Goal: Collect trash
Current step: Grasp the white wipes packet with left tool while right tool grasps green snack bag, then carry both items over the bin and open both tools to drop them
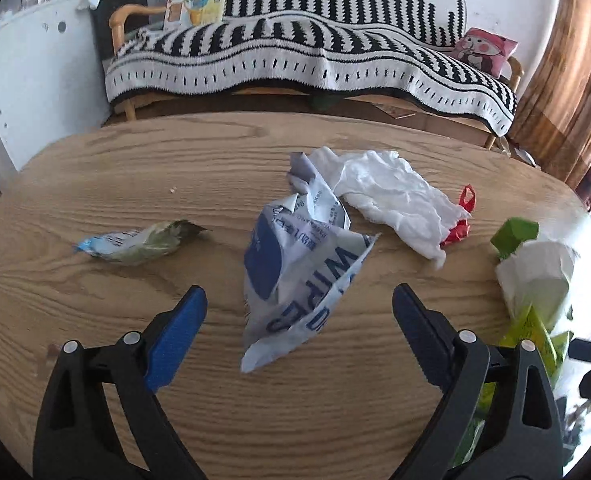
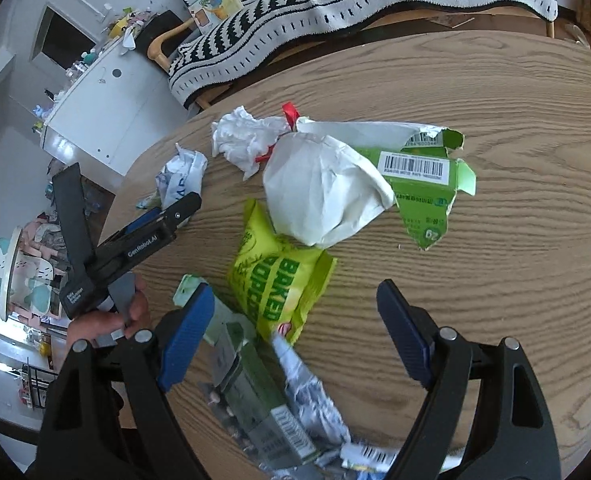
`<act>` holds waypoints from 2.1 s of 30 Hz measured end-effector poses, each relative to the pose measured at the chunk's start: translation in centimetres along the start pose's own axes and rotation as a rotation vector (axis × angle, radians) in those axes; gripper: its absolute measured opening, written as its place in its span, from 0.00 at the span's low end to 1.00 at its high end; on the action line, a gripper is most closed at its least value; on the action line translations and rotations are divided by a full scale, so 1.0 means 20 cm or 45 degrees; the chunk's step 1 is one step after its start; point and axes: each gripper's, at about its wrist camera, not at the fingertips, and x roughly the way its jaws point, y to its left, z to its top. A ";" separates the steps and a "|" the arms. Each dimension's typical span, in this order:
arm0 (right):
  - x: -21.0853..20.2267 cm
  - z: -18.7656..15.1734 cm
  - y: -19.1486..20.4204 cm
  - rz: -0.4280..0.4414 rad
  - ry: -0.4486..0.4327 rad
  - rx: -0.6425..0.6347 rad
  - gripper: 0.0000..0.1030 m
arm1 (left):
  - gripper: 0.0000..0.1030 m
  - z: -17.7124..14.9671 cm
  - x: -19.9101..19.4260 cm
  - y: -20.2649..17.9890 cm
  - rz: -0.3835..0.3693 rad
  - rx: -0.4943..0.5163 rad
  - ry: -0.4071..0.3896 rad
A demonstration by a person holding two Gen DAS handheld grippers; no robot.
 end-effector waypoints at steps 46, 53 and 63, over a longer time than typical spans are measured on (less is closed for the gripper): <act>-1.77 -1.01 -1.57 -0.777 -0.421 0.568 0.37 | 0.34 -0.98 -0.80 -2.45 -0.792 0.877 0.069; -1.90 -1.33 -1.97 -0.838 -0.352 0.776 0.37 | 0.34 -1.24 -0.84 -2.79 -0.884 1.015 0.116; -1.90 -1.41 -2.11 -0.827 -0.323 0.864 0.37 | 0.34 -1.28 -0.74 -2.99 -0.900 1.042 0.168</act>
